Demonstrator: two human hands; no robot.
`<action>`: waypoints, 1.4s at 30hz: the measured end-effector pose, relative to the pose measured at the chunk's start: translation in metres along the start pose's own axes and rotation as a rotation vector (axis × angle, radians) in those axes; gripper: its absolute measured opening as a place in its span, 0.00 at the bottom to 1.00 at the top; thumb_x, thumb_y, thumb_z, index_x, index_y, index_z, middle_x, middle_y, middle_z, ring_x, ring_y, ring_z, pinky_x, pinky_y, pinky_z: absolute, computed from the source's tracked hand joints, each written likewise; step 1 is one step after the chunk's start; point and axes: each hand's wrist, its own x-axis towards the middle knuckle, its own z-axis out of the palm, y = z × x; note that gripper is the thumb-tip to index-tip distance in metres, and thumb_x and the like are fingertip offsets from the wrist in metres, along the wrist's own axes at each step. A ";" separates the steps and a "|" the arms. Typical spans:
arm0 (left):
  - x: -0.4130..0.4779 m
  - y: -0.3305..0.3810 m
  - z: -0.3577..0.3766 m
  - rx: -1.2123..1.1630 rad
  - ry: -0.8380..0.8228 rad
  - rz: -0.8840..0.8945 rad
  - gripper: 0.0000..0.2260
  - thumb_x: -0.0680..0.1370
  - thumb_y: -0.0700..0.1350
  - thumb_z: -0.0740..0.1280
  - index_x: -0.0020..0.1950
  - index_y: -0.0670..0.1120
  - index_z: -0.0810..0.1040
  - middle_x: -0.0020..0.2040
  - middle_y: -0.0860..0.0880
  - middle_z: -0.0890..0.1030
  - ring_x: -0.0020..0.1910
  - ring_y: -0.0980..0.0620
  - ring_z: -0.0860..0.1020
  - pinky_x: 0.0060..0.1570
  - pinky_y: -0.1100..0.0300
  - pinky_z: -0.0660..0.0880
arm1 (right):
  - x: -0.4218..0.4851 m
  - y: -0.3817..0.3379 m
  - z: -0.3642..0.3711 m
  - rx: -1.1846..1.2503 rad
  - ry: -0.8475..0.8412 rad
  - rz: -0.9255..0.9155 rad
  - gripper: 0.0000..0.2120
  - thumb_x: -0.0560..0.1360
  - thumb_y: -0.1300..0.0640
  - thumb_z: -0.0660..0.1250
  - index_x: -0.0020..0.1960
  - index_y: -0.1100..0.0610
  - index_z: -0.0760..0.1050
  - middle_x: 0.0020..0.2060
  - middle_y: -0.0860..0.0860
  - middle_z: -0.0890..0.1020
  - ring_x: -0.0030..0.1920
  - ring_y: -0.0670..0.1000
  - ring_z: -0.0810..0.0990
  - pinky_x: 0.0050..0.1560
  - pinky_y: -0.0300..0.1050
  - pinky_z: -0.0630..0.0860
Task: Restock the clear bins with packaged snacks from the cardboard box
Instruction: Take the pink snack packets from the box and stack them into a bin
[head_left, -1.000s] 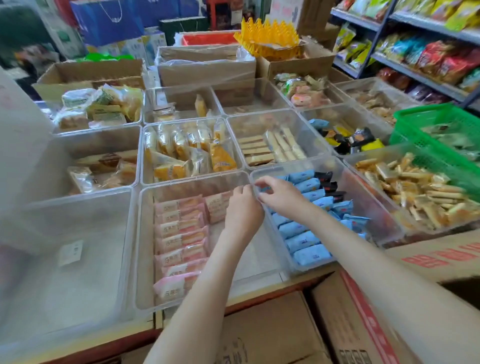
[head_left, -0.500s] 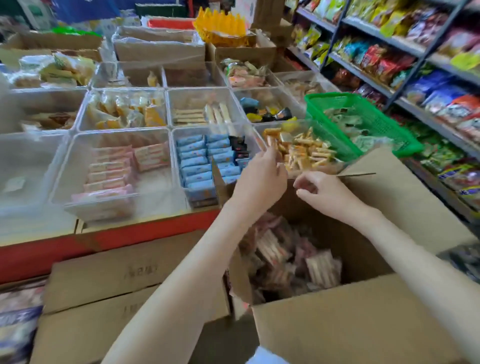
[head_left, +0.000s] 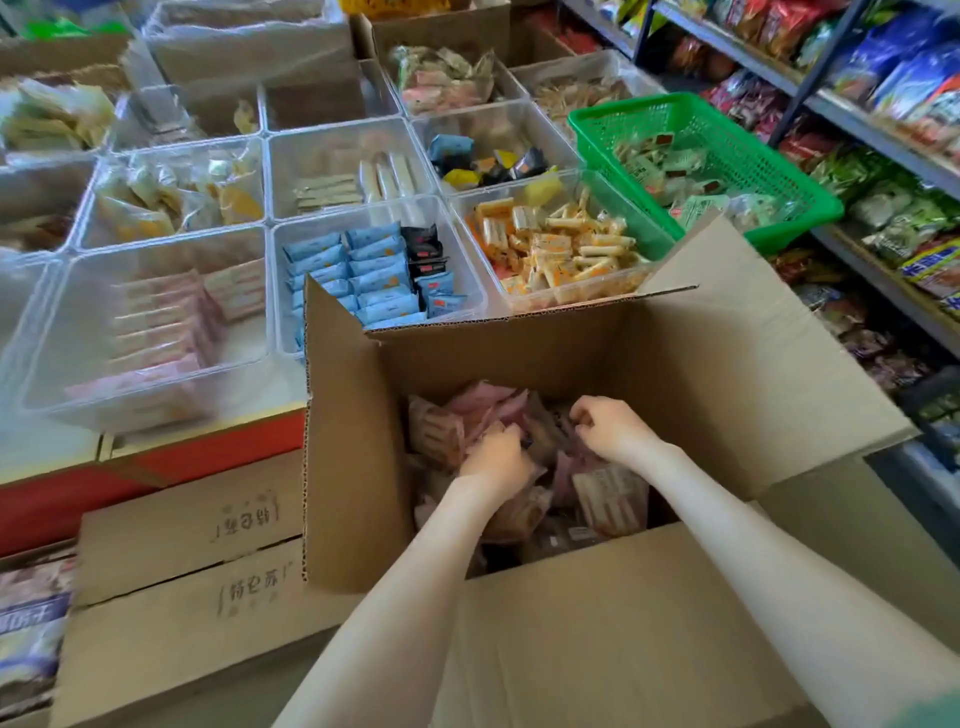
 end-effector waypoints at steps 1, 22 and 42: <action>0.010 -0.003 0.005 0.001 -0.027 -0.001 0.18 0.80 0.44 0.59 0.69 0.41 0.68 0.68 0.41 0.71 0.66 0.42 0.69 0.65 0.51 0.68 | 0.007 0.013 0.004 0.037 -0.026 0.035 0.16 0.78 0.65 0.56 0.62 0.56 0.75 0.54 0.53 0.77 0.51 0.54 0.77 0.45 0.42 0.74; 0.091 -0.003 0.066 -0.033 -0.245 0.070 0.20 0.82 0.44 0.55 0.74 0.51 0.64 0.71 0.44 0.68 0.68 0.44 0.69 0.68 0.53 0.66 | 0.057 0.074 0.046 -0.328 -0.333 0.192 0.18 0.79 0.61 0.56 0.68 0.60 0.68 0.66 0.58 0.70 0.65 0.59 0.70 0.62 0.49 0.71; -0.110 0.002 -0.067 -0.715 0.573 0.172 0.15 0.83 0.49 0.53 0.38 0.47 0.69 0.33 0.54 0.71 0.35 0.53 0.69 0.38 0.56 0.63 | -0.124 -0.091 -0.013 0.511 0.590 -0.005 0.10 0.80 0.59 0.59 0.56 0.57 0.77 0.51 0.49 0.78 0.56 0.49 0.73 0.54 0.37 0.65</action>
